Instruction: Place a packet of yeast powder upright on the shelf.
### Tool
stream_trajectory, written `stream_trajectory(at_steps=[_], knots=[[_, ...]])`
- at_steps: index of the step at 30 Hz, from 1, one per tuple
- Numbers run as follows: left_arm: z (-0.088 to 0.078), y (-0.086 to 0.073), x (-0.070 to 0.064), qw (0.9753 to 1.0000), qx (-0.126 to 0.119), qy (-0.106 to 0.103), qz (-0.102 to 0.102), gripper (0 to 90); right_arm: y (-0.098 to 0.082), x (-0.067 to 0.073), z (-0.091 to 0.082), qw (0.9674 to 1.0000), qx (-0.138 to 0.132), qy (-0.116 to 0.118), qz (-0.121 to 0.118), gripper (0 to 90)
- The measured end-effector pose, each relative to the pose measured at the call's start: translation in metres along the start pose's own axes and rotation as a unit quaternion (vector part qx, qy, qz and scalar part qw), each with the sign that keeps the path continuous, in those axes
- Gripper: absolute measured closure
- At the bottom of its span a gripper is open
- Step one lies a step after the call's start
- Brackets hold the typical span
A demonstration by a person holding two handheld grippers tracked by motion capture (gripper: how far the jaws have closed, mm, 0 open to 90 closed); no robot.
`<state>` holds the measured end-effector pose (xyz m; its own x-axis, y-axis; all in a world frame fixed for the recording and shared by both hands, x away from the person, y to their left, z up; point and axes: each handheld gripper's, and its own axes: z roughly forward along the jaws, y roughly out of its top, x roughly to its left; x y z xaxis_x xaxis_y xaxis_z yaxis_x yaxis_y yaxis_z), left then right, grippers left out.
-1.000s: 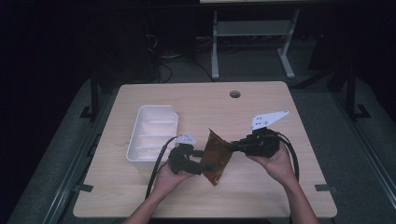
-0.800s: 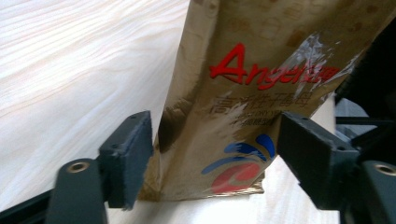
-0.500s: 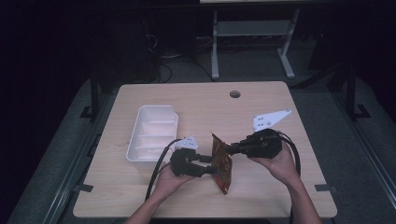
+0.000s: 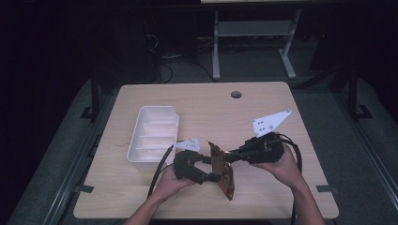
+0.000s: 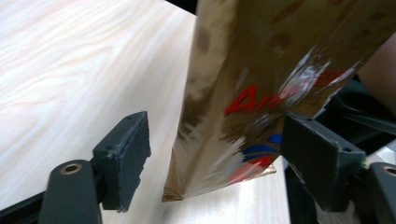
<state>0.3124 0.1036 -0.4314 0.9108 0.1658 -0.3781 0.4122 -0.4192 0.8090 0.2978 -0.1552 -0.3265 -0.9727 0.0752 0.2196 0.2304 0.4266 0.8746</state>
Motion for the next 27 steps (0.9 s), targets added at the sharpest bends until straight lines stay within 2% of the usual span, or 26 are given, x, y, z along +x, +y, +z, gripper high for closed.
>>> stream_trajectory(at_steps=[1,2,5,10,12,17,21,25,26,27], knots=[[0.001,0.0,0.0,1.0,0.002,-0.005,0.002,24.3,0.0,0.0,0.0,1.0,0.0,0.0,0.0,89.4],[0.002,0.0,-0.001,0.9999,0.003,-0.011,0.0,24.0,0.0,0.001,0.001,0.9999,-0.003,0.014,-0.004,89.4],[0.0,0.0,-0.001,0.9999,0.0,-0.01,0.003,21.5,0.001,0.002,-0.002,0.9999,-0.003,0.011,-0.01,89.4],[-0.006,0.0,0.0,0.9999,-0.01,0.009,0.006,20.2,0.001,0.003,-0.006,0.9998,-0.002,0.013,-0.015,89.4],[-0.009,0.0,0.0,0.9998,-0.018,0.008,0.008,19.7,0.002,0.004,-0.008,0.9997,-0.006,0.017,-0.017,89.4],[-0.009,0.0,0.001,0.9998,-0.019,0.006,0.011,19.5,0.002,0.004,-0.006,0.9996,-0.002,0.022,-0.019,89.3],[-0.006,-0.001,0.0,0.9998,-0.012,-0.008,0.015,19.7,0.005,0.007,0.0,0.999,0.01,0.034,-0.028,89.2],[-0.002,-0.001,-0.003,0.999,-0.011,-0.038,0.021,24.7,0.005,0.007,0.002,0.999,0.008,0.034,-0.028,89.2],[-0.002,-0.001,-0.004,0.9987,-0.01,-0.043,0.025,30.2,0.003,0.005,0.002,0.9991,0.009,0.034,-0.025,89.2],[-0.003,0.0,-0.005,0.9984,-0.01,-0.046,0.03,30.2,0.003,0.005,0.002,0.9991,0.009,0.034,-0.025,89.2]])
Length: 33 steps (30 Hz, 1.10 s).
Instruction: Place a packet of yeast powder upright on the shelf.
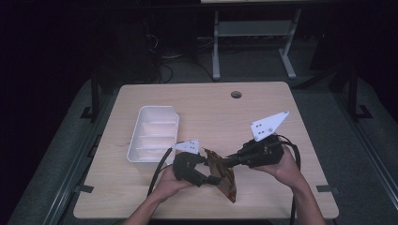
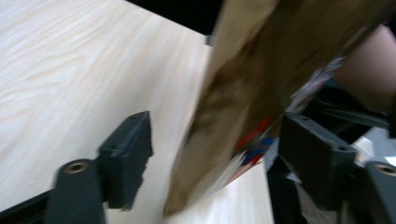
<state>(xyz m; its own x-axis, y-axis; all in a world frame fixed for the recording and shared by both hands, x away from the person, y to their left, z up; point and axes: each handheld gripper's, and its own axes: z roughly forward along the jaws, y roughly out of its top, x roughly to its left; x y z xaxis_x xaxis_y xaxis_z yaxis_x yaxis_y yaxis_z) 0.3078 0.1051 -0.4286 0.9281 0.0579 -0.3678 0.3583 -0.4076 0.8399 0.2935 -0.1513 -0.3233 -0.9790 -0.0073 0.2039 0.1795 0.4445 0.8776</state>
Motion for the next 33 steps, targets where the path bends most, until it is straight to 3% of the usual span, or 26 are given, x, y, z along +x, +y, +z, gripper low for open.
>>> stream_trajectory(at_steps=[2,3,5,7,8,10,13,14,16,19,22,24,26,27,33], knots=[[-0.001,0.001,-0.002,0.9999,-0.005,-0.009,0.007,41.7,-0.002,-0.002,-0.001,0.9999,0.0,-0.009,0.006,89.2],[-0.002,0.001,-0.003,0.9998,-0.006,-0.012,0.011,41.7,-0.002,-0.002,-0.001,0.9999,0.0,-0.009,0.006,89.2],[-0.004,0.001,-0.004,0.9997,0.006,0.001,0.022,52.1,-0.005,-0.006,-0.003,0.9996,-0.006,-0.021,0.015,89.1],[-0.005,0.001,-0.004,0.9998,0.007,0.005,0.021,55.2,-0.007,-0.007,-0.004,0.9994,-0.008,-0.027,0.019,89.0],[-0.006,0.0,-0.004,0.9996,0.006,0.013,0.023,62.3,-0.01,-0.009,-0.007,0.9989,-0.012,-0.038,0.026,88.8],[-0.006,0.0,-0.004,0.9995,0.008,0.02,0.024,64.5,-0.013,-0.012,-0.009,0.9982,-0.015,-0.047,0.035,88.2],[-0.005,-0.001,-0.004,0.999,0.022,0.033,0.022,66.3,-0.018,-0.016,-0.008,0.9976,-0.015,-0.052,0.044,85.1],[-0.004,-0.002,-0.003,0.9981,0.03,0.048,0.024,66.7,-0.02,-0.017,-0.007,0.9972,-0.012,-0.055,0.049,82.2],[-0.004,-0.003,-0.003,0.9981,0.029,0.05,0.021,67.2,-0.021,-0.018,-0.007,0.9971,-0.012,-0.055,0.052,78.6],[-0.006,-0.004,-0.001,0.9979,0.022,0.059,0.013,67.3,-0.029,-0.023,-0.004,0.996,-0.011,-0.052,0.073,60.9],[-0.007,-0.005,-0.001,0.9978,0.021,0.061,0.01,67.4,-0.031,-0.025,0.001,0.9956,-0.002,-0.053,0.077,58.1],[-0.008,-0.004,-0.001,0.9979,0.016,0.062,0.008,67.5,-0.036,-0.029,0.011,0.9944,0.022,-0.061,0.084,57.7],[-0.008,-0.004,-0.002,0.9977,0.015,0.066,0.01,67.5,-0.037,-0.03,0.015,0.9938,0.028,-0.062,0.088,58.3],[-0.008,-0.004,-0.002,0.9975,0.015,0.069,0.01,67.5,-0.04,-0.032,0.022,0.993,0.038,-0.063,0.092,62.1],[-0.009,-0.005,-0.003,0.9972,0.02,0.07,0.014,65.6,-0.044,-0.036,0.024,0.9926,0.037,-0.06,0.099,77.5]])
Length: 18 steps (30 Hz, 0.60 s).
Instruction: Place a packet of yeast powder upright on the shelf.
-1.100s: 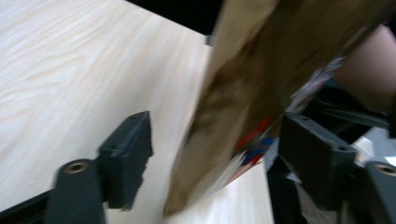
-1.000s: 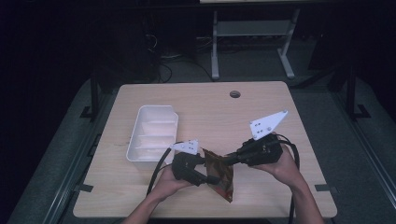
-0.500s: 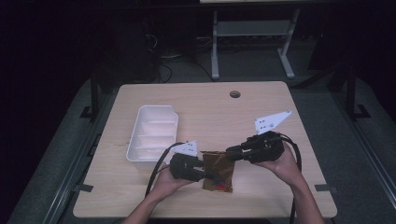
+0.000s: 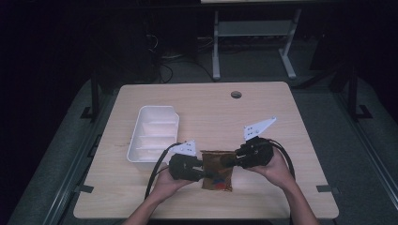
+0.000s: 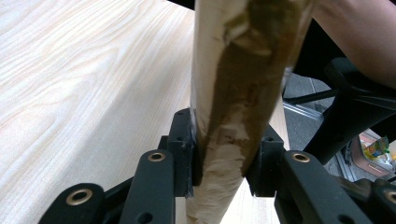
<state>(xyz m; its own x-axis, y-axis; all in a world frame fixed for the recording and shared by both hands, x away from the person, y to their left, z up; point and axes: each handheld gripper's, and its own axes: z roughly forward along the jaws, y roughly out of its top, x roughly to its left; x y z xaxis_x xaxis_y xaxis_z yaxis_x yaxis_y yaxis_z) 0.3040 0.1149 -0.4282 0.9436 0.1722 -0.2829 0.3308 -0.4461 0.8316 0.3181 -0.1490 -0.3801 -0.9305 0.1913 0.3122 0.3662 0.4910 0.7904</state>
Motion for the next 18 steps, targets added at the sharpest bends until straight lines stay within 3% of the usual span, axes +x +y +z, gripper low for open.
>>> stream_trajectory(at_steps=[4,6,8,12,18], knots=[[-0.002,0.001,-0.005,0.9998,-0.005,0.018,-0.001,54.8,-0.001,0.0,-0.002,1.0,0.001,0.007,0.001,85.6],[-0.002,0.001,-0.007,0.9998,-0.008,0.02,-0.002,51.7,-0.001,0.001,-0.003,1.0,0.002,0.008,-0.001,86.4],[-0.003,0.002,-0.011,0.999,0.0,0.044,0.01,43.9,-0.003,0.001,-0.005,1.0,0.007,0.004,0.001,87.5],[-0.005,0.001,-0.012,0.9983,0.003,0.058,0.007,37.5,-0.005,-0.002,-0.011,1.0,-0.003,0.005,0.007,87.9],[-0.007,-0.002,-0.018,0.9963,0.014,0.084,0.014,32.4,-0.01,-0.007,-0.034,0.9989,-0.03,-0.021,0.028,88.3]])
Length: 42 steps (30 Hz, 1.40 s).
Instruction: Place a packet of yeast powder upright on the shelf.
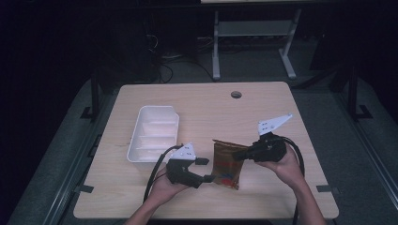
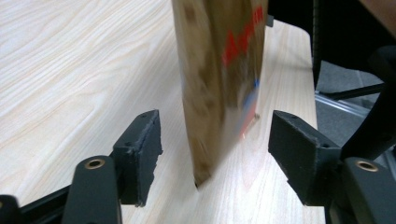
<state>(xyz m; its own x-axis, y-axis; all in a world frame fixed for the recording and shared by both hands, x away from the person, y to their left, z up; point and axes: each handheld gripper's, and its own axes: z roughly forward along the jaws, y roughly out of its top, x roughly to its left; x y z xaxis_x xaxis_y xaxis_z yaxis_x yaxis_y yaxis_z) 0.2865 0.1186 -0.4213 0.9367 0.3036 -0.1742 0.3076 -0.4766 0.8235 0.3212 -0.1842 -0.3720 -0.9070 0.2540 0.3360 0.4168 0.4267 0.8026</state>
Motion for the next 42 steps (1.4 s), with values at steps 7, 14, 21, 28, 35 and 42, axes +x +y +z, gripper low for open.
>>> stream_trajectory(at_steps=[7,14,21,28,35,42], knots=[[0.0,-0.004,-0.011,0.9992,0.027,0.018,0.023,30.1,0.002,-0.005,-0.016,0.9993,-0.021,-0.029,0.011,88.4],[0.002,-0.007,-0.022,0.998,0.04,0.027,0.041,26.6,0.009,-0.013,-0.021,0.9979,-0.038,-0.047,0.024,88.5],[-0.001,-0.012,-0.027,0.9976,0.044,0.032,0.042,21.8,0.023,-0.02,-0.017,0.9979,-0.028,-0.052,0.028,88.4],[-0.004,-0.018,-0.03,0.9965,0.054,0.041,0.049,19.1,0.04,-0.029,-0.011,0.9977,-0.014,-0.059,0.03,88.4],[-0.005,-0.019,-0.027,0.9965,0.056,0.04,0.048,18.8,0.057,-0.037,-0.006,0.9974,-0.008,-0.064,0.031,88.5],[-0.003,-0.021,-0.026,0.9961,0.061,0.036,0.052,18.9,0.074,-0.044,0.001,0.9976,-0.011,-0.062,0.029,88.5]])
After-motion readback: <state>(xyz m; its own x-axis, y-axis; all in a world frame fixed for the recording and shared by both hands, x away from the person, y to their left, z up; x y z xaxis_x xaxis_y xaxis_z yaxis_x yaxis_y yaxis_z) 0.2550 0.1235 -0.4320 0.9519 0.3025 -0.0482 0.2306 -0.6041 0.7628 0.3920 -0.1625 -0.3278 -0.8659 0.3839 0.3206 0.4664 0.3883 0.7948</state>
